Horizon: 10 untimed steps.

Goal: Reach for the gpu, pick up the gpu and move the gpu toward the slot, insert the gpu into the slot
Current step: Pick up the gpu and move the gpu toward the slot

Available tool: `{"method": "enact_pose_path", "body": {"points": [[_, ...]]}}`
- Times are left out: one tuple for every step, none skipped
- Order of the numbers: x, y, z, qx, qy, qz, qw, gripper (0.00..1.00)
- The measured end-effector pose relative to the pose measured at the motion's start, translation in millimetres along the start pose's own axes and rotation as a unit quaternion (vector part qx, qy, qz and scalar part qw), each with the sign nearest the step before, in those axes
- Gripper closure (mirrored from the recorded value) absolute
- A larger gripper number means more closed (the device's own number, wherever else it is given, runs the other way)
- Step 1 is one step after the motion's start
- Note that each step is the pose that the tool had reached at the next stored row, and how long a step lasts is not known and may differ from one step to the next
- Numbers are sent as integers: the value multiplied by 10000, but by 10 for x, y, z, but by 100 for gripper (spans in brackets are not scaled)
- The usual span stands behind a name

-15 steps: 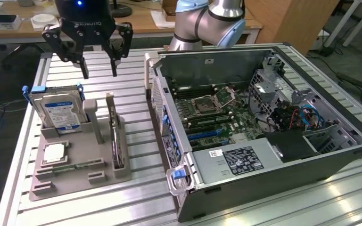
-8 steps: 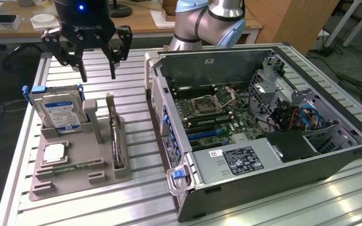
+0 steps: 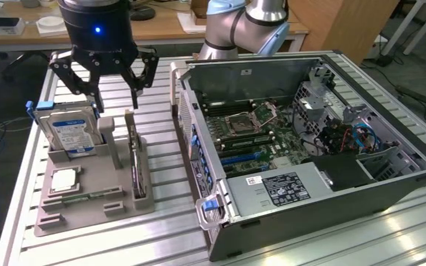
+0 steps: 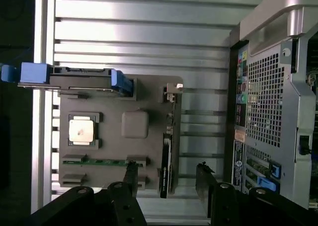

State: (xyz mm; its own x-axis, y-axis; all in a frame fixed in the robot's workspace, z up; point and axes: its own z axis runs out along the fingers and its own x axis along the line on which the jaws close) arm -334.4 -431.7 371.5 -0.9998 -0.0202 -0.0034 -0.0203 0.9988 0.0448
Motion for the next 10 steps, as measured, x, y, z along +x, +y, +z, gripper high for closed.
{"method": "enact_pose_path", "body": {"points": [[0,-4,17,1,1,-4,10000,41],[-1,-10,35,0,1,-9,10000,41],[0,-16,53,0,1,-11,10000,41],[0,-21,70,0,1,-12,10000,41],[1,-28,89,0,2,-14,10000,41],[1,-39,107,0,1,-16,10000,41],[1,-52,124,0,1,-17,10000,41],[1,-64,142,0,1,-20,10000,41],[2,-74,159,1,2,-22,10000,41],[2,-85,178,0,2,-24,10000,41]]}}
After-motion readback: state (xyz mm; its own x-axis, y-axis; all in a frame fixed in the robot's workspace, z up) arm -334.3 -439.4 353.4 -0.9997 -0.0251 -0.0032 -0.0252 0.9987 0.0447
